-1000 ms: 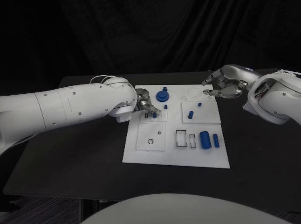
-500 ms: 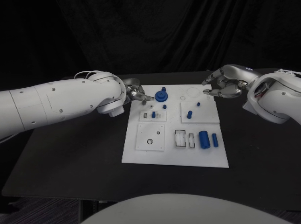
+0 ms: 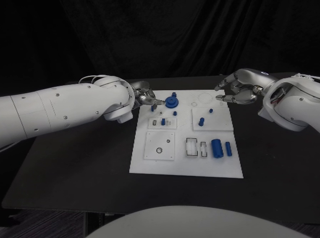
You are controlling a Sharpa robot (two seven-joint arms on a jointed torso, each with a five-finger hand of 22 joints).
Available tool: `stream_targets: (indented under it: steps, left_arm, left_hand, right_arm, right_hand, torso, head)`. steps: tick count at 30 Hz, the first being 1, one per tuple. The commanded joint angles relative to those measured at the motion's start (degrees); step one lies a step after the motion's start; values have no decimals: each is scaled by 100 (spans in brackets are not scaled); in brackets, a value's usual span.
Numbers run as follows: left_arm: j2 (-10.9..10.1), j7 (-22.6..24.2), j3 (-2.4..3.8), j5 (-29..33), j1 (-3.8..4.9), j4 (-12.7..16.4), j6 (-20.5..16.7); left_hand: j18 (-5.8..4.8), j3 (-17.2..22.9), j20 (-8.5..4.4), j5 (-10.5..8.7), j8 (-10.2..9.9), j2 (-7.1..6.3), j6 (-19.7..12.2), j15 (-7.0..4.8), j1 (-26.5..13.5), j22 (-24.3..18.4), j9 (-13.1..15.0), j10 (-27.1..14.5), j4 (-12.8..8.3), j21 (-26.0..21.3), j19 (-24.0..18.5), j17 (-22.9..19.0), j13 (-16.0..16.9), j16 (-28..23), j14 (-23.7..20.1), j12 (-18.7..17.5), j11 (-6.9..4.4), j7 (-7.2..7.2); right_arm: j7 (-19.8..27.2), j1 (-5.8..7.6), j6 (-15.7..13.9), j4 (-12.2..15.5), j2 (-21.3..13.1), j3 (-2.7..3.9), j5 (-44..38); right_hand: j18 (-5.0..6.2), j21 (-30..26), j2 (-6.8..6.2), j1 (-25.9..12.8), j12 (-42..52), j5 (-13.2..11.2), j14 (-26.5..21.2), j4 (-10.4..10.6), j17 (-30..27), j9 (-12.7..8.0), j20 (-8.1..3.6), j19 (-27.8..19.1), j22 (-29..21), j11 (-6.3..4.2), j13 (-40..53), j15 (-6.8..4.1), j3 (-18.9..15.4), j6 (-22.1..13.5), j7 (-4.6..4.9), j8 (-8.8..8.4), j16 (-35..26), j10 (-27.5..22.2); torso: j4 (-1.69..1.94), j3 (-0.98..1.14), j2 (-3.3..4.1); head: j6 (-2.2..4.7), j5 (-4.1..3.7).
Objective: Assemble the parts on the task board
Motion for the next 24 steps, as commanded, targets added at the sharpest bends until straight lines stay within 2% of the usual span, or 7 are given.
stream_targets:
  steps: [1, 8, 15, 21, 24]
  left_arm:
    - [52, 273, 13, -320, 65, -656, 194]
    - [131, 186, 13, -1102, 16, -892, -90]
    - [87, 31, 13, -1287, 3, -973, -104]
    - [30, -9, 13, -1330, 0, -935, -60]
    - [23, 3, 13, -1338, -1, -906, 6]
  left_hand:
    - [-37, 115, -64, 315, 96, 73, -6, -75, 434, 1509, 116, 589, -212, 23, 604, 1509, 1501, 15, 585, 15, -76, -77]
    - [-37, -81, -82, 141, 326, -15, -31, -83, 325, 1509, 479, 589, -3, 23, 604, 1509, 1501, 15, 585, 15, -91, -97]
    - [-37, -174, -89, 29, 380, -27, -35, -91, 261, 1509, 593, 589, 106, 23, 604, 1509, 1501, 15, 585, 15, -97, -103]
    - [-37, -236, -92, -29, 389, -34, -45, -93, 217, 1509, 641, 589, 178, 23, 604, 1509, 1501, 15, 585, 15, -96, -100]
    - [-37, -333, -92, -213, 371, -22, -49, -92, 144, 1509, 680, 589, 314, 23, 604, 1509, 1501, 15, 585, 15, -94, -97]
  right_arm:
    - [-75, -48, 7, -61, -21, -4, -5]
    - [-68, -62, 20, -58, -32, -3, -6]
    - [-73, -66, 24, -60, -37, -3, -6]
    - [-72, -67, 25, -67, -25, -3, -6]
    - [-67, -69, 18, -71, -19, -3, -6]
  right_hand:
    - [33, -28, 24, 22, -124, 8, 459, -5, 847, -9, 26, 132, 1167, 38, 759, 53, 23, 56, 0, 15, -12, 55]
    - [34, -35, 33, 18, -133, 9, 458, 0, 844, -11, 26, 130, 1165, 39, 751, 53, 26, 58, 0, 14, -14, 51]
    - [33, -29, 40, 14, -144, 9, 459, 4, 847, -14, 26, 132, 1167, 39, 740, 53, 27, 59, 1, 13, -12, 45]
    - [33, -29, 40, 14, -144, 9, 459, 4, 847, -14, 26, 132, 1167, 39, 740, 53, 27, 59, 1, 13, -12, 45]
    - [34, -36, 43, 12, -156, 9, 458, 6, 844, -15, 26, 130, 1165, 39, 728, 53, 28, 59, 1, 12, -14, 37]
  torso:
    - [-10, -13, 13]
    - [-12, -7, 8]
    - [-7, 13, -2]
    - [7, 5, 4]
    - [4, 7, -1]
  head:
    - [1, 2]
    - [1, 8]
    - [1, 3]
    - [1, 14]
    - [1, 24]
